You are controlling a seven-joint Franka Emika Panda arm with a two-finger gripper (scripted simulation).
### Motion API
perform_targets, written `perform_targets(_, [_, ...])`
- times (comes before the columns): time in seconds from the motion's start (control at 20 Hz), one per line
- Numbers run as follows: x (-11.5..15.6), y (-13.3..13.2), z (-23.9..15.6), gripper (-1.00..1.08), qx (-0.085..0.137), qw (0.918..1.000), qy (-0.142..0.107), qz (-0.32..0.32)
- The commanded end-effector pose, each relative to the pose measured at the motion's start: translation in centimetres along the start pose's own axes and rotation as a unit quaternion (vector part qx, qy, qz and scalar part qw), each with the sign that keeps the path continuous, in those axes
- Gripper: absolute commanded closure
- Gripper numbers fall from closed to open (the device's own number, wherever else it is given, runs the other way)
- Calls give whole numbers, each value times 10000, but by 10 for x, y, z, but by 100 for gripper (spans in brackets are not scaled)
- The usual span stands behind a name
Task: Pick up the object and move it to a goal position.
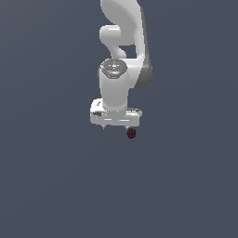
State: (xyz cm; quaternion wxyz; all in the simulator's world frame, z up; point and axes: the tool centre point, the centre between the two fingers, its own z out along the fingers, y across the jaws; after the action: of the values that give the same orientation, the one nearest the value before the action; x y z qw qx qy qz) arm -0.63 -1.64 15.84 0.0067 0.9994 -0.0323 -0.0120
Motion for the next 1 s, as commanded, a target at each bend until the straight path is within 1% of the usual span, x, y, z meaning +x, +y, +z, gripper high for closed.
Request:
perform_targets(0.0, [0,0,0,-92,0,10000,0,0])
perform_targets(0.45, [-2,-5,3,-92,-11,9997,-110,-220])
perform_targets(0.7, [-3,-7,5,-92,-9,9998,-99,-190])
perform_targets(0.95, [-9,-20,17,-92,0,9999,-67,-80])
